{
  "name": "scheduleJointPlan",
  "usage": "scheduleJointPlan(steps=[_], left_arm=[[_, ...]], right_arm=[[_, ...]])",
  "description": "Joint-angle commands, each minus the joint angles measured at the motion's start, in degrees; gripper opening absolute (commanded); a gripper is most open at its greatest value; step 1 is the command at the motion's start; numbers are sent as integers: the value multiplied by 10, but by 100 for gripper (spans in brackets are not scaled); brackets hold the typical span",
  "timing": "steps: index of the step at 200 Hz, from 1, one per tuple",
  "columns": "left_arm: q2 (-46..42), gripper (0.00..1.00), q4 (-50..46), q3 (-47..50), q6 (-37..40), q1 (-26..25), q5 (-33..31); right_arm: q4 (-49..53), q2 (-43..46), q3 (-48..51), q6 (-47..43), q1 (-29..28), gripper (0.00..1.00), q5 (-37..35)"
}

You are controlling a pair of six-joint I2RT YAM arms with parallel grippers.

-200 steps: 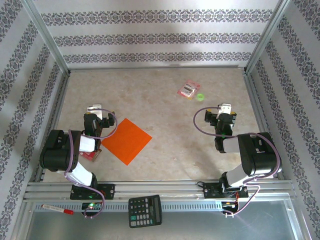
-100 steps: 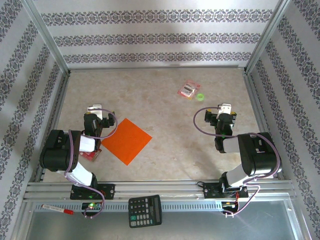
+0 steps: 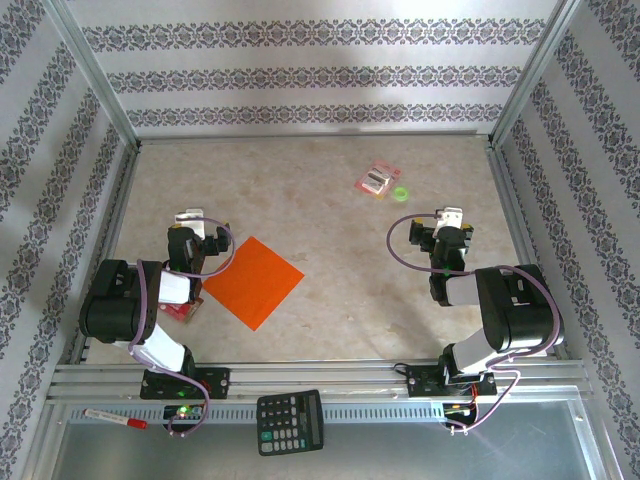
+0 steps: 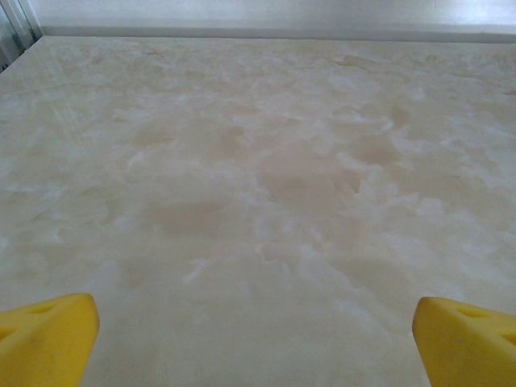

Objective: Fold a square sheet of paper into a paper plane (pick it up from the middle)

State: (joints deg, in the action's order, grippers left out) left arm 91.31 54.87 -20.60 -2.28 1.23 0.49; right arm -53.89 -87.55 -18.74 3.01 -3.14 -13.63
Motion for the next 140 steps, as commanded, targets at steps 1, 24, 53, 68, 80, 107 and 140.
scheduleJointPlan(steps=[1, 24, 53, 68, 80, 107, 140], left_arm=[[-1, 100, 8, -8, 8, 3, 9], [-5, 100, 14, -5, 2, 3, -4], [-51, 100, -21, -1, -3, 3, -22], [-89, 100, -58, -5, -7, 3, -38], [-123, 100, -100, -9, -17, 3, -53], [-203, 100, -259, -47, -100, 4, -121], [-256, 100, -401, -95, -184, 4, -6]], right_arm=[[-24, -1, -6, 3, -1, 98, -7], [-28, 2, -6, 1, -1, 98, -3], [0, 58, -2, -20, -19, 98, -24], [43, 108, -3, -6, -22, 98, -71], [70, 148, 2, 14, -20, 98, -115], [244, 258, -24, 112, 12, 98, -153], [430, 363, -64, 196, 43, 98, -20]])
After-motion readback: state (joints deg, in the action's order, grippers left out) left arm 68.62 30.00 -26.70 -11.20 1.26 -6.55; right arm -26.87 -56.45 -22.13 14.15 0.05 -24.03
